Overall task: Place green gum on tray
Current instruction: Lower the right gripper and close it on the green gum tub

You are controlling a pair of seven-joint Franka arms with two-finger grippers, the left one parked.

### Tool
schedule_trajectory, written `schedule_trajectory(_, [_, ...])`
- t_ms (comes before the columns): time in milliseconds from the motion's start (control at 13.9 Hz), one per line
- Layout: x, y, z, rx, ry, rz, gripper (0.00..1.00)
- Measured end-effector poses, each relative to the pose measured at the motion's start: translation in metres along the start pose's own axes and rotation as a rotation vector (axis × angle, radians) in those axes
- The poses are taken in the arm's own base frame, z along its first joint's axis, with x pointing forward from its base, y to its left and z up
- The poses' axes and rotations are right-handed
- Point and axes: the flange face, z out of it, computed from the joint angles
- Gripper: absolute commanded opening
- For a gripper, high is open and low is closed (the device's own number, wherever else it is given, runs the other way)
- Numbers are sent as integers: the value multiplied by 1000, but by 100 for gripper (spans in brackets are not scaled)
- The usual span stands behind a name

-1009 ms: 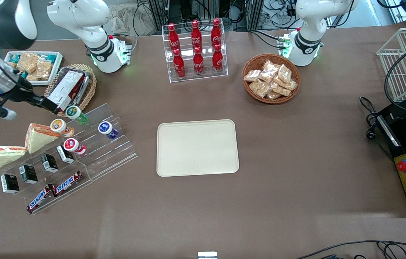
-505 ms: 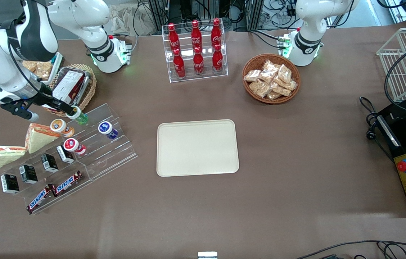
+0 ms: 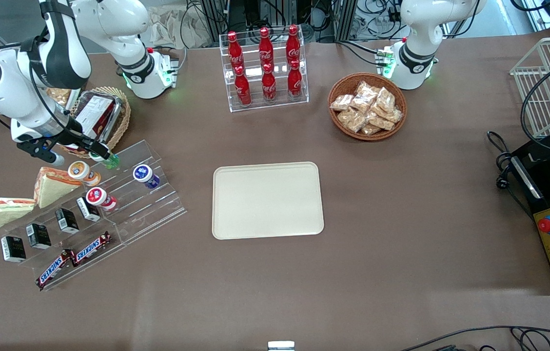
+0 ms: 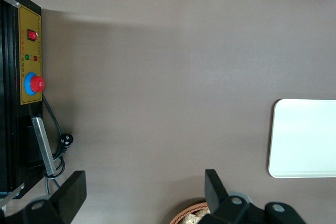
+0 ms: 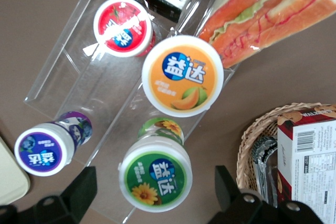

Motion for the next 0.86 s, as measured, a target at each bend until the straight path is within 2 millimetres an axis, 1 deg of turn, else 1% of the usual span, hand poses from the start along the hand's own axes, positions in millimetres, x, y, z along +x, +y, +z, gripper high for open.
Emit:
schedule_trajectory(505, [-2, -3, 11, -4, -8, 15, 97])
schedule_trajectory(577, [-2, -3, 12, -5, -9, 16, 95])
schedule_trajectory(649, [-1, -4, 15, -5, -9, 17, 89])
schedule_trajectory(721, [0, -4, 16, -6, -9, 17, 77])
schedule_trajectory(865, [0, -4, 18, -6, -9, 18, 58])
